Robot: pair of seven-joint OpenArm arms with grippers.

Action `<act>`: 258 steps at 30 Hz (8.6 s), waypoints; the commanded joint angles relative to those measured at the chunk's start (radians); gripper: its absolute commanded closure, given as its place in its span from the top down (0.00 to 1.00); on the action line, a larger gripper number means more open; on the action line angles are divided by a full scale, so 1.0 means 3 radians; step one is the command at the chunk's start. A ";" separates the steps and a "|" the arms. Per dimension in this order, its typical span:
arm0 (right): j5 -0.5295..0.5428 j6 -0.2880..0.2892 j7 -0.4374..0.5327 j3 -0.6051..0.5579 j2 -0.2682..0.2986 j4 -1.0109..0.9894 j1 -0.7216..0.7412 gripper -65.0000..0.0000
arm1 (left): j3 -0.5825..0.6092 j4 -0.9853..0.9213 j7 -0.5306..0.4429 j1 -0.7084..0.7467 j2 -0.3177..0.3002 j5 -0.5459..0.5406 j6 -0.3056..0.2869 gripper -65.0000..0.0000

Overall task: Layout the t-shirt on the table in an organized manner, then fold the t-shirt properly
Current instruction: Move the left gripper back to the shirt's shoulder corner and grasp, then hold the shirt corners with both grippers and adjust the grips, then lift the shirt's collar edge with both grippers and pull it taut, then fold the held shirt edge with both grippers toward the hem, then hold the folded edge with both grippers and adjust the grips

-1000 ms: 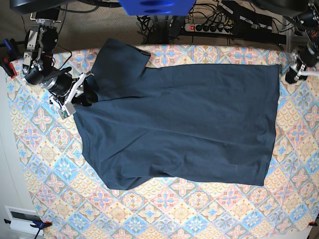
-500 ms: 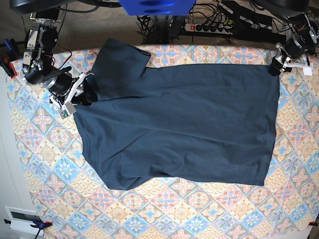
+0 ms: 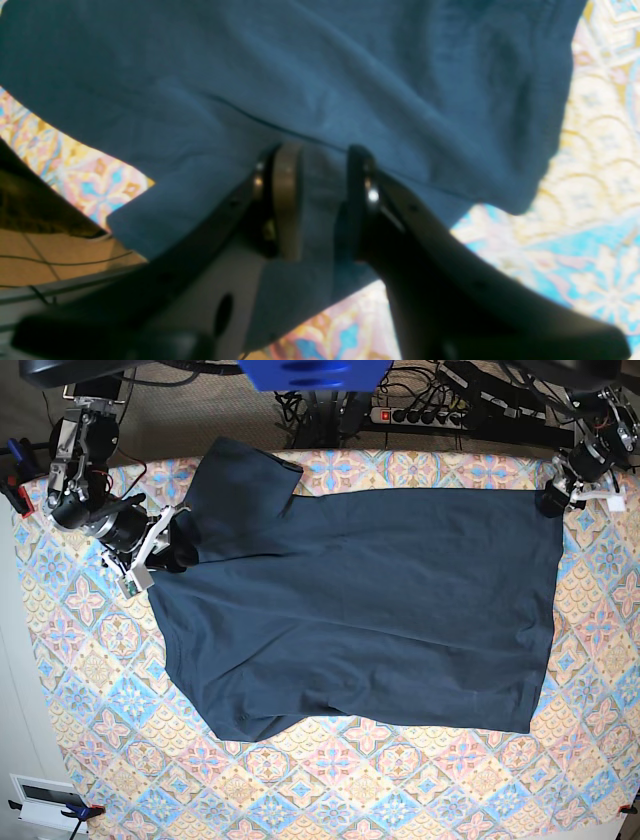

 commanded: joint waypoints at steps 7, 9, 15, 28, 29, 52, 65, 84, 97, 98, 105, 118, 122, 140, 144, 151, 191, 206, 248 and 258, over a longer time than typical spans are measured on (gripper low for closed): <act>0.0078 0.0009 0.0074 0.0046 0.0035 0.0096 -0.0182 0.22 | -0.0156 0.0010 0.0036 -0.0037 -0.0167 0.0023 -0.0255 0.29; 0.0078 0.0009 0.0074 0.0046 0.0035 0.0173 -0.0218 0.22 | -0.0161 0.0010 0.0061 -0.0037 -0.0192 -0.0002 -0.0265 0.21; 0.0078 0.0004 0.0074 0.0046 0.0035 0.0250 -0.0223 0.22 | -0.0161 0.0016 0.0066 0.0229 -0.0249 -0.0243 -0.0265 0.23; 0.0078 0.0004 0.0074 0.0041 -0.0032 0.0255 -0.0223 0.22 | -0.0146 -0.0010 0.0036 0.0167 -0.0228 -0.0227 -0.0249 0.39; 0.0078 0.0004 0.0074 0.0041 -0.0032 0.0255 -0.0223 0.22 | -0.0146 -0.0010 0.0036 0.0167 -0.0223 -0.0212 -0.0249 0.39; 0.0088 0.0004 -0.0222 0.0158 -0.0114 0.0296 -0.0658 0.23 | -0.0161 0.0031 0.0046 -0.0140 -0.0197 0.0136 -0.0270 0.00; 0.0083 0.0004 -0.0253 0.0332 -0.0231 -0.0262 -0.0633 0.37 | -0.0161 0.0425 0.0061 -0.0140 -0.0192 0.0161 -0.0270 0.00; 0.0083 0.0015 -0.0222 0.0307 -0.0277 -0.0630 -0.0633 0.39 | -0.0151 0.0420 0.0061 -0.0155 -0.0182 0.0161 -0.0270 0.00; 0.0078 0.0015 -0.0253 0.0598 -0.0369 -0.0610 -0.0638 0.39 | -0.0146 0.0414 0.0046 -0.0160 -0.0182 0.0166 -0.0270 0.00; 0.0078 0.0015 -0.0253 0.0593 -0.0369 -0.0610 -0.0638 0.39 | -0.0146 0.0414 0.0046 -0.0160 -0.0182 0.0166 -0.0270 0.00; 0.0078 0.0015 -0.0253 0.0465 -0.0374 -0.0630 -0.0638 0.39 | -0.0146 0.0414 0.0041 -0.0160 -0.0177 0.0166 -0.0270 0.00; 0.0078 0.0015 -0.0222 0.0071 -0.0385 -0.0630 -0.0638 0.30 | -0.0146 0.0414 0.0041 -0.0160 -0.0177 0.0151 -0.0270 0.00; 0.0078 0.0015 -0.0222 0.0123 -0.0385 -0.0630 -0.0638 0.07 | -0.0146 0.0414 0.0046 -0.0160 -0.0177 0.0151 -0.0270 0.00; 0.1183 0.0153 -0.0263 0.0501 -0.0252 -0.0477 -0.1083 0.00 | -0.0146 0.0435 0.0066 0.0198 -0.0269 0.0136 -0.0275 0.00; 0.1183 0.0268 -0.0350 0.0511 -0.0252 -0.0282 -0.1210 0.00 | -0.0156 0.0455 0.0066 0.0315 -0.0274 -0.0033 -0.0275 0.00; 0.1183 0.0268 -0.0478 0.0516 -0.0252 0.0014 -0.1323 0.00 | -0.0161 0.0783 0.0061 0.0454 -0.0274 -0.0069 -0.0275 0.00; 0.1305 0.0268 -0.0463 0.0660 -0.0257 -0.0794 0.0457 0.00 | -0.0642 0.0512 0.0036 -0.1122 0.0202 0.0427 -0.0244 0.00; 0.0257 0.0268 -0.0309 0.0562 -0.0410 -0.1229 0.0932 0.00 | -0.0387 0.0123 -0.0108 -0.1556 0.0268 0.1169 -0.0244 0.00; 0.0605 0.0268 -0.0156 0.0772 -0.0390 -0.0651 0.0058 0.26 | 0.0171 0.0123 -0.0184 -0.0892 0.0294 0.0570 -0.0244 0.39; 0.0605 0.0268 -0.0156 0.0777 -0.0390 -0.0651 0.0058 0.26 | -0.0151 0.0154 0.0158 -0.0595 0.0319 0.0228 -0.0260 0.39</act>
